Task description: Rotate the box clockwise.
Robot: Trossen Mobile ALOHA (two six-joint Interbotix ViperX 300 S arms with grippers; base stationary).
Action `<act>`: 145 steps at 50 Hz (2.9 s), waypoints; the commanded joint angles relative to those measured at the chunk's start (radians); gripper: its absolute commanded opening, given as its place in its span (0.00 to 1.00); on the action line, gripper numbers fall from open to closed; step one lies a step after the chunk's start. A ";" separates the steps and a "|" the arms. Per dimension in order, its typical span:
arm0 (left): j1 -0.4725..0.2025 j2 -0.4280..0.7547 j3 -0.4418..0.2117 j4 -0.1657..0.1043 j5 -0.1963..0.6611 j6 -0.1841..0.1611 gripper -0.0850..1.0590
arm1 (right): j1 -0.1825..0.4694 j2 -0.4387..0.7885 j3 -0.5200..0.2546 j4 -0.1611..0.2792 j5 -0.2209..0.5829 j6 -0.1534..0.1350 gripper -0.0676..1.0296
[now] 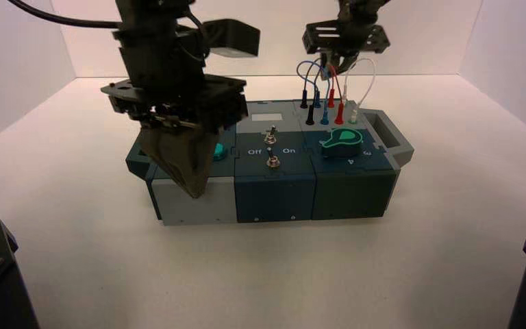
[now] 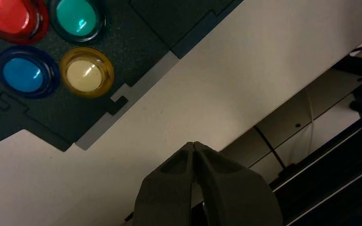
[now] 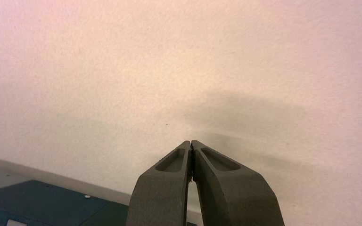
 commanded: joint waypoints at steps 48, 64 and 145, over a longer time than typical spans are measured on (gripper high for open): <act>0.218 0.216 -0.058 0.179 -0.084 0.017 0.05 | 0.095 0.060 -0.015 0.086 0.268 -0.009 0.04; 0.244 0.272 -0.091 0.212 -0.086 0.017 0.05 | 0.097 0.018 0.049 0.112 0.311 -0.009 0.04; 0.422 0.512 -0.433 0.245 -0.120 0.166 0.05 | 0.310 -0.101 0.202 0.281 0.451 0.005 0.04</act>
